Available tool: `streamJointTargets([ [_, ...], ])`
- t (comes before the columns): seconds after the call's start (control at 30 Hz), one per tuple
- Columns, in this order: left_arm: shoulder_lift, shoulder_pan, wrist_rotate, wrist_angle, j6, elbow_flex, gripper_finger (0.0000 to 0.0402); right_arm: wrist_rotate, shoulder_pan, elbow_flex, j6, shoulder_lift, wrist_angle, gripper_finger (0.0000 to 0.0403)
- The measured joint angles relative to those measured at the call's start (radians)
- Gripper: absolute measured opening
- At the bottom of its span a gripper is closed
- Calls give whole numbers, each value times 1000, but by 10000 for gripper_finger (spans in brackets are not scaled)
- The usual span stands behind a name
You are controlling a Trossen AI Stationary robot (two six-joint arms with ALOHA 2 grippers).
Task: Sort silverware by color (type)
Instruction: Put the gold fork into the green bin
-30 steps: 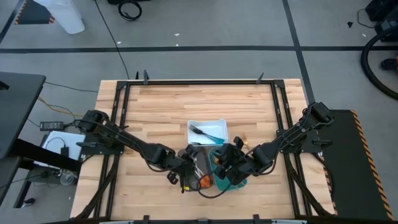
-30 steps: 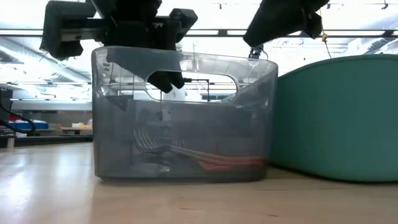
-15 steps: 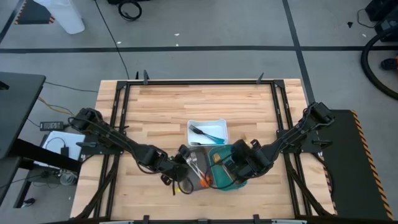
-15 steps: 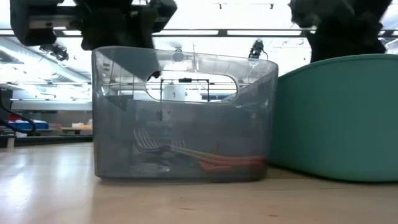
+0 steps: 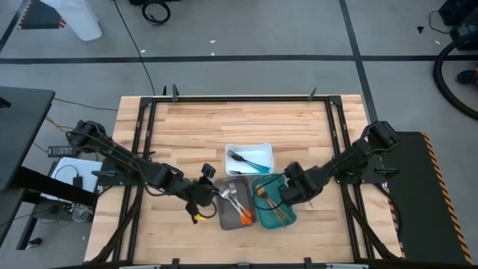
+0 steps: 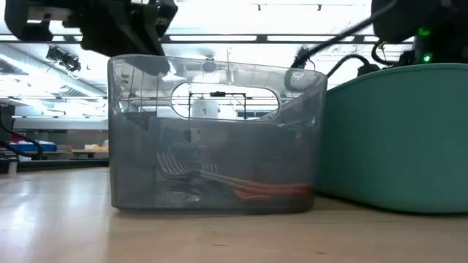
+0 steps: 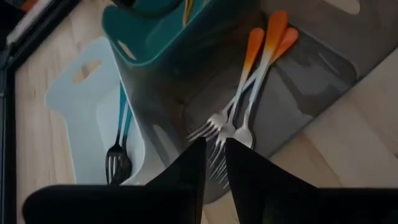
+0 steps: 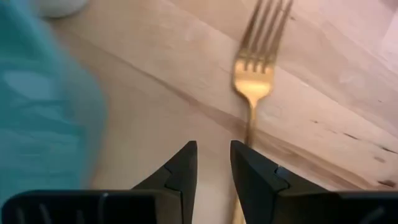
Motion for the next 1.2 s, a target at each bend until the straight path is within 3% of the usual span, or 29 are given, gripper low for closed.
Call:
streamJointTargets([
  [0.57, -232, -34, -26, -6, -94, -134, 68, -82, -68, -60, -81, -26, -10, 107],
  [0.77, -273, -42, -49, -23, -102, -134, 68, -115, -88, -169, -98, -107, 116, 99],
  [1.0, -276, -42, -42, -23, -107, -134, 68, -128, -109, -242, -104, -180, 202, 75],
  [1.2, -276, -61, -10, -28, -122, -134, 68, -102, -109, -242, -105, -182, 195, 28],
])
